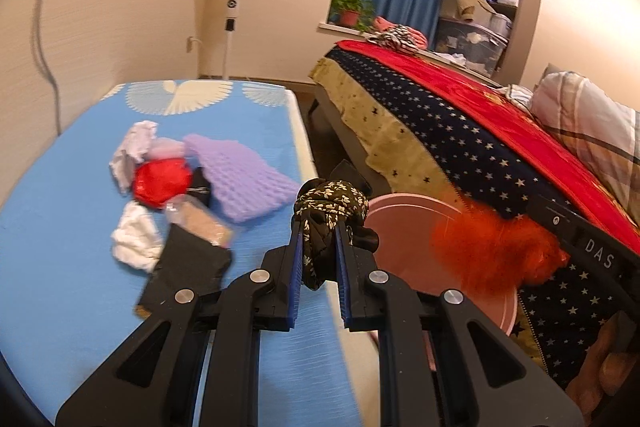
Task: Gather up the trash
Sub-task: 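Drop the red bag into the pink bin with the right gripper while the left drops the black cloth in, then grasp the purple foam net with the right gripper while the left grasps the white tissue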
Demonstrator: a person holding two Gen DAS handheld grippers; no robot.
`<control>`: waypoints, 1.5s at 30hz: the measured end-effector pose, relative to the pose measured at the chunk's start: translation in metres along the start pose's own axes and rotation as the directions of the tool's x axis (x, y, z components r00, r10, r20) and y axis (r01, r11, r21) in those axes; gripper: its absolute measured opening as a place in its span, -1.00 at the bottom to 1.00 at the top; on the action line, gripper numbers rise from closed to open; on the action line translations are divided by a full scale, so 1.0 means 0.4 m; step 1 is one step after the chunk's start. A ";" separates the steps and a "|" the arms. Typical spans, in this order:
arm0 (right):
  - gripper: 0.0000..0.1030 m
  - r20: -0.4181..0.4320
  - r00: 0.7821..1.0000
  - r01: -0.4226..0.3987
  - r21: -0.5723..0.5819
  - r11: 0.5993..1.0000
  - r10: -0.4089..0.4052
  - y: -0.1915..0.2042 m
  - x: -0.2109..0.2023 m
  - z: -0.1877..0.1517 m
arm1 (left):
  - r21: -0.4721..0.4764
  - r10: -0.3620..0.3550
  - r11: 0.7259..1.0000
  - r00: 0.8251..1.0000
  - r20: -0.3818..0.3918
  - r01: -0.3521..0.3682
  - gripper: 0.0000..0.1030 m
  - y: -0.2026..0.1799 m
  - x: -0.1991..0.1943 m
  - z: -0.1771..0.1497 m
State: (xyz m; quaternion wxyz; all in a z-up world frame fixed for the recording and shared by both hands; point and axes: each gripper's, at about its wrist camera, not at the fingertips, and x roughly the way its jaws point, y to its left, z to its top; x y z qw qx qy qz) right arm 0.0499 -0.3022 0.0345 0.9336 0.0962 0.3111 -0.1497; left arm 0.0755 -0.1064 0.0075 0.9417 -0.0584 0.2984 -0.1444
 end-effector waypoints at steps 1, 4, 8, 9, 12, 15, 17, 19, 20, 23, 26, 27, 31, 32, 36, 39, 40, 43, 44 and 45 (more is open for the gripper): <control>-0.65 0.000 1.000 0.007 0.002 1.000 -0.007 -0.007 0.002 0.002 | 0.003 -0.008 1.000 1.000 -0.003 0.008 -0.71 -0.010 0.008 0.000; -0.71 -0.003 1.000 0.019 0.013 1.000 -0.019 -0.021 0.007 0.003 | 0.008 -0.030 1.000 0.999 -0.017 0.030 -0.71 -0.036 0.033 -0.003; -0.70 -0.017 0.999 0.030 0.033 0.999 -0.030 -0.036 0.020 0.002 | 0.010 -0.101 0.995 0.994 -0.043 0.102 -0.65 -0.063 0.062 -0.005; -0.60 -0.013 0.999 0.033 0.038 0.999 -0.032 -0.039 0.020 0.003 | 0.013 -0.120 0.993 0.991 -0.054 0.121 -0.57 -0.071 0.068 -0.008; 0.13 0.004 0.998 0.065 0.058 0.996 -0.065 -0.047 0.019 0.005 | 0.035 -0.122 0.992 0.991 -0.058 0.125 -0.14 -0.085 0.075 -0.016; 0.25 0.026 0.996 0.088 0.088 0.992 -0.091 -0.055 0.013 0.007 | 0.024 -0.117 0.993 0.992 -0.053 0.118 -0.14 -0.070 0.072 -0.016; 0.25 0.034 0.995 0.085 0.089 0.992 -0.089 -0.051 0.012 0.006 | 0.012 -0.109 0.994 0.993 -0.047 0.109 -0.14 -0.053 0.065 -0.012; 0.25 0.045 0.995 0.079 0.091 0.993 -0.084 -0.048 0.012 0.003 | 0.006 -0.100 0.995 0.994 -0.045 0.101 -0.14 -0.040 0.057 -0.012; 0.25 0.054 0.996 0.061 0.099 0.993 -0.067 -0.045 0.012 0.000 | 0.006 -0.094 0.995 0.995 -0.045 0.095 -0.14 -0.034 0.054 -0.012; 0.25 0.081 0.996 0.025 0.108 0.994 -0.034 -0.036 0.003 -0.010 | -0.001 -0.082 0.997 0.996 -0.041 0.082 -0.14 -0.014 0.042 -0.012; 0.24 0.093 0.995 0.017 0.076 0.997 -0.024 -0.012 -0.007 -0.015 | -0.007 -0.067 0.998 0.997 -0.032 0.067 -0.14 0.006 0.022 -0.013; 0.24 0.090 0.996 0.008 0.069 0.998 -0.014 -0.004 -0.010 -0.017 | -0.012 -0.060 0.998 0.998 -0.025 0.060 -0.14 0.017 0.011 -0.013; 0.24 0.049 0.998 -0.048 0.029 0.998 0.046 0.032 -0.014 -0.027 | -0.026 -0.037 0.999 0.999 -0.007 0.037 -0.14 0.052 -0.018 -0.012; 0.24 0.040 0.998 -0.057 0.014 0.998 0.056 0.043 -0.015 -0.029 | -0.031 -0.030 0.999 1.000 -0.003 0.030 -0.14 0.063 -0.026 -0.013; 0.22 0.007 0.992 -0.126 -0.023 0.992 0.126 0.080 -0.015 -0.038 | -0.049 0.002 0.999 1.000 0.005 -0.001 -0.14 0.107 -0.049 -0.017; 0.13 0.001 0.985 -0.171 -0.046 0.984 0.171 0.108 -0.016 -0.045 | -0.066 0.031 0.997 1.000 0.004 -0.031 -0.14 0.142 -0.058 -0.022; 0.10 -0.004 0.982 -0.189 -0.055 0.980 0.189 0.121 -0.013 -0.047 | -0.070 0.039 0.997 0.999 0.004 -0.039 -0.14 0.150 -0.060 -0.023; -0.01 -0.015 0.976 -0.216 -0.076 0.973 0.216 0.149 -0.004 -0.053 | -0.092 0.074 0.993 0.997 0.005 -0.074 -0.14 0.185 -0.065 -0.024; -0.05 -0.021 0.973 -0.231 -0.083 0.969 0.230 0.163 0.003 -0.056 | -0.101 0.090 0.991 0.996 0.006 -0.089 -0.15 0.199 -0.066 -0.025; -0.07 -0.024 0.971 -0.240 -0.085 0.967 0.239 0.172 0.008 -0.055 | -0.109 0.101 0.989 0.995 0.007 -0.100 -0.15 0.210 -0.067 -0.024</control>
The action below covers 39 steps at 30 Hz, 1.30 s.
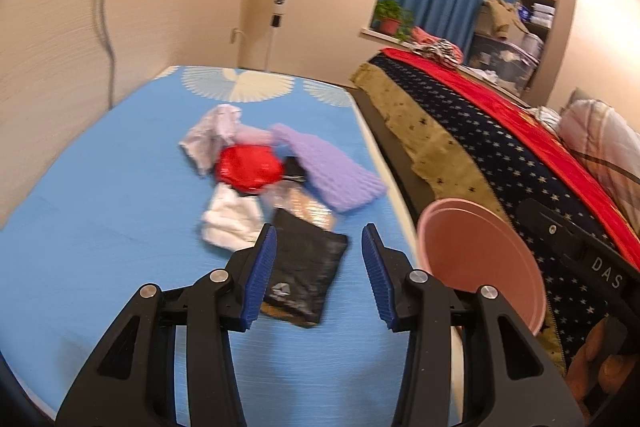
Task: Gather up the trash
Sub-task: 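Grasp the purple foam net with the right gripper while the left grasps the white tissue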
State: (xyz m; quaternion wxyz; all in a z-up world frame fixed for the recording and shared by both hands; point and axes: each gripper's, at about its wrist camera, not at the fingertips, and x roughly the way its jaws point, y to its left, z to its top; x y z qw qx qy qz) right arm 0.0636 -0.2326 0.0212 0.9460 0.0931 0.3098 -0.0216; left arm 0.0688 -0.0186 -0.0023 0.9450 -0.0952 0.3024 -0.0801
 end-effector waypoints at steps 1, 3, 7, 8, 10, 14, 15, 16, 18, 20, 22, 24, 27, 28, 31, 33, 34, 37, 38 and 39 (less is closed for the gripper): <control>-0.12 -0.003 1.000 -0.011 -0.002 1.000 0.011 0.007 0.008 0.000 | -0.006 0.008 1.000 1.000 0.001 -0.008 -0.15 0.008 0.001 0.002; -0.21 -0.009 0.999 -0.039 -0.003 0.999 0.039 0.026 0.027 0.000 | -0.022 0.034 0.999 0.999 0.008 -0.034 -0.17 0.030 0.003 0.006; -0.24 -0.018 0.996 -0.088 -0.004 0.996 0.088 0.059 0.065 0.002 | -0.054 0.077 0.996 0.997 0.019 -0.075 -0.18 0.066 0.012 0.017; -0.24 -0.021 0.995 -0.099 -0.008 0.995 0.099 0.068 0.080 0.003 | -0.059 0.083 0.995 0.996 0.020 -0.082 -0.18 0.072 0.013 0.018; -0.24 -0.029 0.994 -0.108 -0.006 0.994 0.108 0.076 0.099 0.004 | -0.073 0.097 0.993 0.995 0.020 -0.096 -0.18 0.087 0.020 0.022; -0.23 -0.056 0.990 -0.126 0.009 0.992 0.127 0.084 0.157 0.007 | -0.094 0.118 0.989 0.993 0.016 -0.116 -0.18 0.112 0.038 0.031; -0.23 -0.061 0.990 -0.129 0.011 0.992 0.130 0.084 0.165 0.006 | -0.096 0.121 0.988 0.993 0.014 -0.119 -0.18 0.116 0.043 0.032; -0.23 -0.067 0.989 -0.133 0.014 0.991 0.134 0.083 0.177 0.008 | -0.101 0.125 0.987 0.992 0.010 -0.123 -0.18 0.121 0.049 0.034; -0.23 -0.080 0.986 -0.145 0.023 0.989 0.146 0.085 0.208 0.012 | -0.112 0.129 0.985 0.992 0.004 -0.128 -0.18 0.132 0.061 0.037; -0.23 -0.090 0.985 -0.148 0.028 0.989 0.150 0.090 0.235 0.017 | -0.125 0.131 0.983 0.991 -0.009 -0.132 -0.18 0.144 0.076 0.039; -0.22 -0.098 0.983 -0.153 0.036 0.988 0.156 0.094 0.264 0.024 | -0.131 0.133 0.982 0.991 -0.020 -0.135 -0.18 0.149 0.091 0.040; -0.22 -0.107 0.981 -0.158 0.039 0.987 0.161 0.097 0.287 0.030 | -0.130 0.130 0.982 0.991 -0.032 -0.133 -0.18 0.149 0.105 0.039; -0.22 -0.123 0.978 -0.167 0.045 0.985 0.171 0.101 0.323 0.038 | -0.136 0.132 0.981 0.990 -0.053 -0.138 -0.18 0.153 0.128 0.041; -0.22 -0.127 0.977 -0.167 0.045 0.985 0.172 0.102 0.331 0.039 | -0.143 0.133 0.980 0.989 -0.059 -0.140 -0.18 0.158 0.136 0.043; -0.21 -0.149 0.974 -0.167 0.050 0.985 0.173 0.105 0.366 0.044 | -0.159 0.133 0.977 0.987 -0.086 -0.146 -0.18 0.168 0.157 0.044; -0.19 -0.165 0.971 -0.164 0.053 0.985 0.171 0.104 0.385 0.045 | -0.163 0.125 0.976 0.986 -0.109 -0.142 -0.17 0.172 0.170 0.042; -0.19 -0.176 0.969 -0.164 0.057 0.985 0.172 0.102 0.398 0.045 | -0.164 0.121 0.977 0.985 -0.120 -0.140 -0.14 0.174 0.177 0.040; -0.19 -0.204 0.964 -0.160 0.062 0.985 0.169 0.102 0.424 0.041 | -0.171 0.116 0.975 0.983 -0.143 -0.139 -0.12 0.178 0.190 0.031; -0.19 -0.223 0.960 -0.158 0.057 0.986 0.167 0.105 0.435 0.036 | -0.175 0.116 0.975 0.983 -0.145 -0.140 -0.12 0.179 0.192 0.029; -0.18 -0.236 0.958 -0.155 0.050 0.987 0.162 0.109 0.442 0.032 | -0.178 0.114 0.974 0.982 -0.148 -0.140 -0.12 0.181 0.193 0.028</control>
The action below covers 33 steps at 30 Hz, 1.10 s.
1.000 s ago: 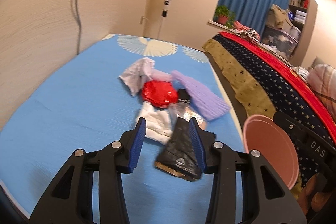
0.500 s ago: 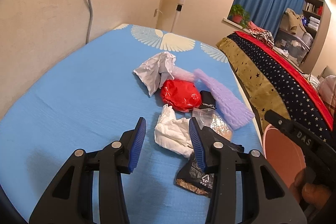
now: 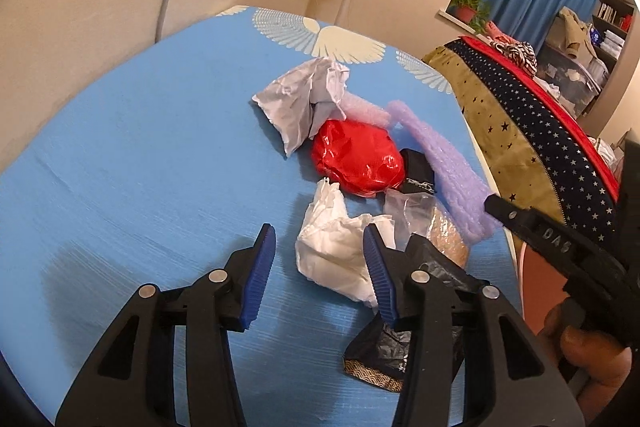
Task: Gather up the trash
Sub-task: 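Grasp the purple foam net with the right gripper while the left grasps the white tissue, then carry the purple foam net over the pink bin with the right gripper while the left holds the tissue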
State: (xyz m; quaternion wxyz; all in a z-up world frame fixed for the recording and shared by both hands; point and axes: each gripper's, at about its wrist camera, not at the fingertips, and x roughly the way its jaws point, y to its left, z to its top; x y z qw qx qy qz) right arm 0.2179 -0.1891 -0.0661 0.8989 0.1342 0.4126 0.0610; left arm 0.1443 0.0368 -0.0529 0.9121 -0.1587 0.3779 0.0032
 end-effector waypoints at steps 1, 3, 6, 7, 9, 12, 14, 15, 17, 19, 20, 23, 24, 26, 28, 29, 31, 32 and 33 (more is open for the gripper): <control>-0.17 -0.019 1.000 0.006 -0.009 1.000 -0.006 0.004 0.010 -0.003 | 0.000 0.000 1.000 1.000 -0.003 0.000 -0.11 0.000 0.002 0.000; -0.23 -0.033 0.999 0.014 -0.020 1.000 -0.015 0.007 0.019 -0.006 | 0.003 -0.002 1.000 1.000 -0.022 0.002 -0.10 -0.002 0.011 -0.003; -0.55 -0.039 0.999 0.016 -0.028 0.999 -0.017 0.010 0.023 -0.009 | -0.017 -0.014 1.000 0.999 -0.041 0.013 -0.09 0.004 0.019 -0.004; -0.63 -0.042 0.999 0.014 -0.031 0.999 -0.016 0.010 0.022 -0.012 | -0.028 -0.020 0.999 0.999 -0.046 0.019 -0.09 0.008 0.021 -0.004; -0.77 -0.039 0.999 0.003 -0.038 0.999 -0.005 0.014 0.020 -0.015 | -0.036 -0.028 0.999 0.998 -0.049 0.026 -0.10 0.011 0.022 -0.005; -0.81 -0.019 1.000 -0.001 -0.052 0.999 0.000 0.018 0.008 -0.014 | -0.041 -0.058 0.998 0.997 -0.052 0.056 -0.34 0.010 0.020 -0.007; -0.82 -0.006 1.000 -0.005 -0.054 0.999 0.005 0.018 -0.005 -0.015 | -0.041 -0.074 0.997 0.996 -0.045 0.072 -0.54 0.009 0.015 -0.008; -0.83 -0.003 1.000 -0.008 -0.053 0.999 0.008 0.018 -0.012 -0.015 | -0.040 -0.077 0.996 0.996 -0.040 0.075 -0.61 0.008 0.012 -0.007; -0.83 0.008 1.000 -0.010 -0.047 0.999 0.010 0.015 -0.032 -0.016 | -0.037 -0.090 0.995 0.995 -0.032 0.089 -0.73 0.006 0.003 -0.004; -0.83 0.025 1.000 -0.010 -0.039 0.999 0.011 0.012 -0.054 -0.013 | -0.033 -0.091 0.995 0.996 -0.023 0.090 -0.76 0.002 -0.005 -0.003; -0.83 0.035 0.999 -0.013 -0.037 0.999 0.014 0.010 -0.067 -0.013 | -0.032 -0.089 0.996 0.996 -0.018 0.089 -0.78 0.002 -0.009 -0.002; -0.83 0.064 0.998 -0.017 -0.035 0.999 0.019 0.009 -0.102 -0.009 | -0.019 -0.085 0.996 0.996 0.008 0.085 -0.80 0.002 -0.031 0.003; -0.84 0.074 0.997 -0.017 -0.038 0.999 0.020 0.010 -0.116 -0.008 | -0.012 -0.083 0.996 0.996 0.019 0.083 -0.80 0.000 -0.040 0.005; -0.84 0.092 0.995 -0.017 -0.051 0.999 0.021 0.016 -0.146 -0.008 | 0.001 -0.080 0.997 0.996 0.036 0.080 -0.81 -0.004 -0.056 0.011; -0.84 0.108 0.994 -0.016 -0.064 0.998 0.023 0.020 -0.171 -0.009 | 0.018 -0.075 0.997 0.996 0.056 0.074 -0.83 -0.011 -0.075 0.013; -0.84 0.114 0.993 -0.013 -0.069 0.998 0.021 0.022 -0.181 -0.011 | 0.026 -0.073 0.997 0.995 0.065 0.072 -0.83 -0.014 -0.084 0.014; -0.84 0.123 0.992 -0.010 -0.079 0.997 0.019 0.027 -0.201 -0.013 | 0.038 -0.071 0.997 0.994 0.083 0.068 -0.83 -0.019 -0.103 0.016; -0.84 0.128 0.992 -0.008 -0.085 0.996 0.019 0.029 -0.214 -0.016 | 0.045 -0.069 0.997 0.993 0.093 0.065 -0.83 -0.020 -0.112 0.016; -0.84 0.134 0.991 -0.003 -0.091 0.996 0.016 0.031 -0.226 -0.019 | 0.050 -0.068 0.997 0.993 0.101 0.064 -0.83 -0.021 -0.120 0.016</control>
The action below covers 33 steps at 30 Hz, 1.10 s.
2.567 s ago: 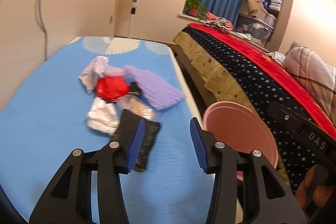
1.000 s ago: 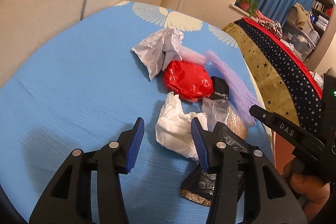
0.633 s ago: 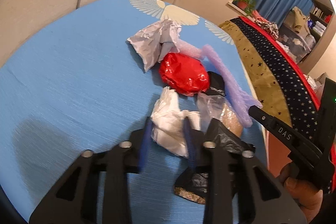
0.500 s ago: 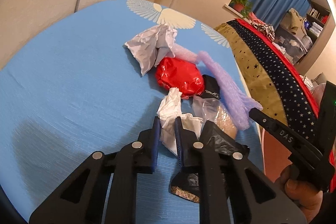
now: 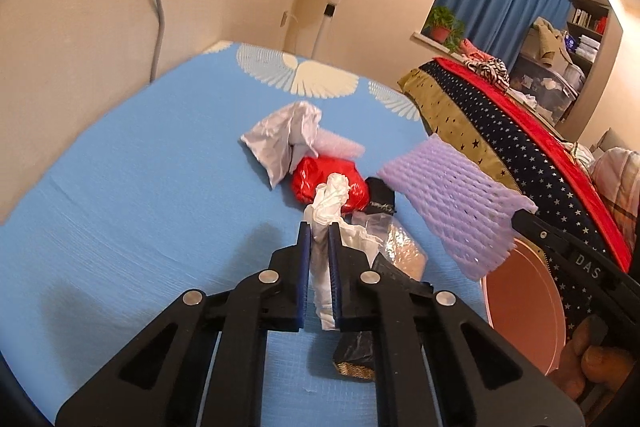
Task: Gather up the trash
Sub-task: 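Carry the purple foam net over the pink bin with the right gripper while the left holds the tissue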
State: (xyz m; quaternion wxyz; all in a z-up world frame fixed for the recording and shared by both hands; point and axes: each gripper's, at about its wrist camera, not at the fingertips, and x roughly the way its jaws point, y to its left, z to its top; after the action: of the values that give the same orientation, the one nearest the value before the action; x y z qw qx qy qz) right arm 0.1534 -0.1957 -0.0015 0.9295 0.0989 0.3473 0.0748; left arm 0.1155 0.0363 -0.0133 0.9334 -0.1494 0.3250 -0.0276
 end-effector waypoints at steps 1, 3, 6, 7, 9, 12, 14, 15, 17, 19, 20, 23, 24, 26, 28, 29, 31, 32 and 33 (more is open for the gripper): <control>-0.84 0.006 1.000 0.004 -0.005 1.000 -0.004 0.002 -0.011 -0.001 | 0.003 -0.002 1.000 1.000 0.007 0.002 -0.83 -0.001 -0.010 0.001; -0.84 0.017 1.000 0.006 -0.009 1.000 -0.006 0.004 -0.035 -0.002 | 0.010 0.003 1.000 1.000 0.019 -0.003 -0.84 -0.005 -0.027 0.000; -0.84 0.035 0.999 0.010 -0.017 1.000 -0.009 0.006 -0.076 -0.004 | 0.026 0.004 1.000 0.999 0.038 -0.005 -0.84 -0.016 -0.053 0.000; -0.84 0.044 0.999 0.013 -0.021 1.000 -0.012 0.006 -0.094 -0.005 | 0.030 0.005 1.000 0.999 0.045 -0.006 -0.84 -0.016 -0.060 0.001; -0.84 0.057 0.998 0.019 -0.027 0.999 -0.017 0.004 -0.123 -0.009 | 0.044 0.011 0.999 0.998 0.062 -0.014 -0.84 -0.024 -0.079 0.002; -0.84 0.072 0.997 0.022 -0.027 0.999 -0.020 0.000 -0.161 -0.016 | 0.051 0.013 0.999 0.997 0.080 -0.017 -0.84 -0.034 -0.106 0.003; -0.84 0.081 0.996 0.026 -0.029 0.999 -0.024 0.000 -0.185 -0.020 | 0.058 0.011 0.998 0.996 0.090 -0.016 -0.84 -0.044 -0.124 0.000; -0.84 0.087 0.996 0.031 -0.031 0.999 -0.028 0.000 -0.197 -0.024 | 0.064 0.012 0.998 0.995 0.096 -0.018 -0.84 -0.050 -0.133 -0.003; -0.84 0.092 0.995 0.036 -0.032 0.999 -0.033 -0.002 -0.216 -0.030 | 0.074 0.009 0.997 0.995 0.100 -0.016 -0.84 -0.060 -0.144 -0.006; -0.84 0.098 0.994 0.041 -0.033 0.999 -0.037 -0.003 -0.237 -0.037 | 0.084 0.005 0.996 0.995 0.103 -0.013 -0.84 -0.068 -0.156 -0.011; -0.84 0.101 0.994 0.044 -0.034 0.998 -0.040 -0.004 -0.244 -0.039 | 0.088 0.002 0.996 0.994 0.105 -0.012 -0.84 -0.071 -0.160 -0.012; -0.84 0.109 0.993 0.050 -0.031 0.998 -0.047 -0.008 -0.264 -0.043 | 0.100 -0.005 0.995 0.994 0.108 -0.005 -0.84 -0.080 -0.171 -0.014; -0.84 0.111 0.993 0.053 -0.031 0.998 -0.049 -0.007 -0.271 -0.045 | 0.104 -0.008 0.995 0.994 0.109 -0.004 -0.84 -0.079 -0.172 -0.011; -0.84 0.116 0.992 0.061 -0.034 0.998 -0.056 -0.007 -0.282 -0.047 | 0.110 -0.011 0.994 0.994 0.110 -0.001 -0.84 -0.082 -0.178 -0.013; -0.84 0.119 0.991 0.072 -0.037 0.997 -0.067 -0.008 -0.292 -0.050 | 0.111 -0.017 0.994 0.994 0.110 0.004 -0.84 -0.083 -0.182 -0.015; -0.84 0.121 0.990 0.078 -0.037 0.996 -0.073 -0.008 -0.297 -0.051 | 0.111 -0.019 0.994 0.994 0.110 0.006 -0.84 -0.086 -0.183 -0.016; -0.84 0.126 0.989 0.087 -0.031 0.996 -0.083 -0.013 -0.305 -0.051 | 0.114 -0.026 0.993 0.994 0.109 0.013 -0.84 -0.087 -0.183 -0.016; -0.84 0.130 0.987 0.094 -0.026 0.995 -0.090 -0.017 -0.311 -0.051 | 0.117 -0.030 0.993 0.994 0.108 0.017 -0.84 -0.089 -0.183 -0.017; -0.84 0.134 0.986 0.101 -0.021 0.995 -0.097 -0.021 -0.316 -0.050 | 0.118 -0.032 0.993 0.994 0.108 0.019 -0.84 -0.095 -0.188 -0.023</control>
State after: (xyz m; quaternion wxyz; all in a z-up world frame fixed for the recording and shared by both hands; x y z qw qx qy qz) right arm 0.0463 -0.2274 0.0613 0.9544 0.0735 0.2880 0.0266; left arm 0.0522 0.0087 0.0363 0.9566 -0.0999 0.2690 -0.0504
